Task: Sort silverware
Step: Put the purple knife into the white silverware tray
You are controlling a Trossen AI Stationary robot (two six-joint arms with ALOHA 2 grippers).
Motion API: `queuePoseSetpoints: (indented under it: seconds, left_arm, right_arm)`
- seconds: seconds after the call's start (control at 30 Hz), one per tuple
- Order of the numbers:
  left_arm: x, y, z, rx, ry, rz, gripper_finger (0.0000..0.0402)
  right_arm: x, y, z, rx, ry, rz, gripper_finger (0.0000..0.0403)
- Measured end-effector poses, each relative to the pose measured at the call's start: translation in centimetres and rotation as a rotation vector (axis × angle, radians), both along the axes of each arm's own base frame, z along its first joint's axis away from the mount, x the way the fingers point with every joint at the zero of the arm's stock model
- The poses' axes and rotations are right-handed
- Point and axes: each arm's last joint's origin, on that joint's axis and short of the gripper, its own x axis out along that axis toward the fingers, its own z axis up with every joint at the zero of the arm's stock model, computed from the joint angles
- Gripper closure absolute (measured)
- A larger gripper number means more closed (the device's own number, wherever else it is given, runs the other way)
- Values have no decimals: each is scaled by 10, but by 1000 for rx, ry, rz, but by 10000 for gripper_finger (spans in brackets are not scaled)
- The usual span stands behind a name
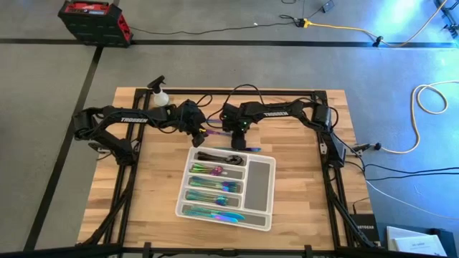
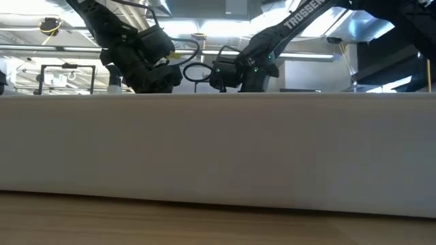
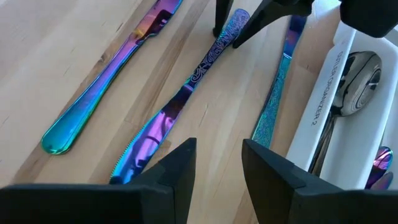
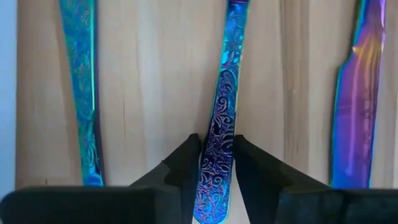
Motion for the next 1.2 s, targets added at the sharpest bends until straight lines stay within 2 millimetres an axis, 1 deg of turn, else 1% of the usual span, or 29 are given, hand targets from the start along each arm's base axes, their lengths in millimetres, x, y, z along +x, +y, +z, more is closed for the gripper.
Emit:
queuePoseSetpoints:
  seconds: [0.2,0.47,0.6,0.67,0.8,0.93,1.0,1.1,1.2]
  left_arm:
    - [0,0,0,0,0,0,286]
    - [0,0,0,2,1,-3,286]
    - [0,0,0,2,1,-3,286]
    - [0,0,0,2,1,-3,286]
    - [0,0,0,-2,-2,4,286]
    - [2,1,4,-63,-18,73,286]
    - [3,2,10,-87,-41,109,286]
    - [3,2,22,-81,-86,117,286]
    - [1,1,37,-52,-136,107,286]
  right_arm:
    - [0,0,0,10,4,-69,321]
    - [0,0,0,18,12,-112,370]
    - [0,0,0,19,14,-116,368]
    - [0,0,3,24,23,-128,366]
    - [-1,0,16,17,15,-134,368]
    - [0,-1,35,-2,-4,-142,375]
    - [-1,-1,45,1,-4,-141,382]
    - [-4,1,57,24,-22,-136,398]
    - [-6,3,65,28,-36,-135,400]
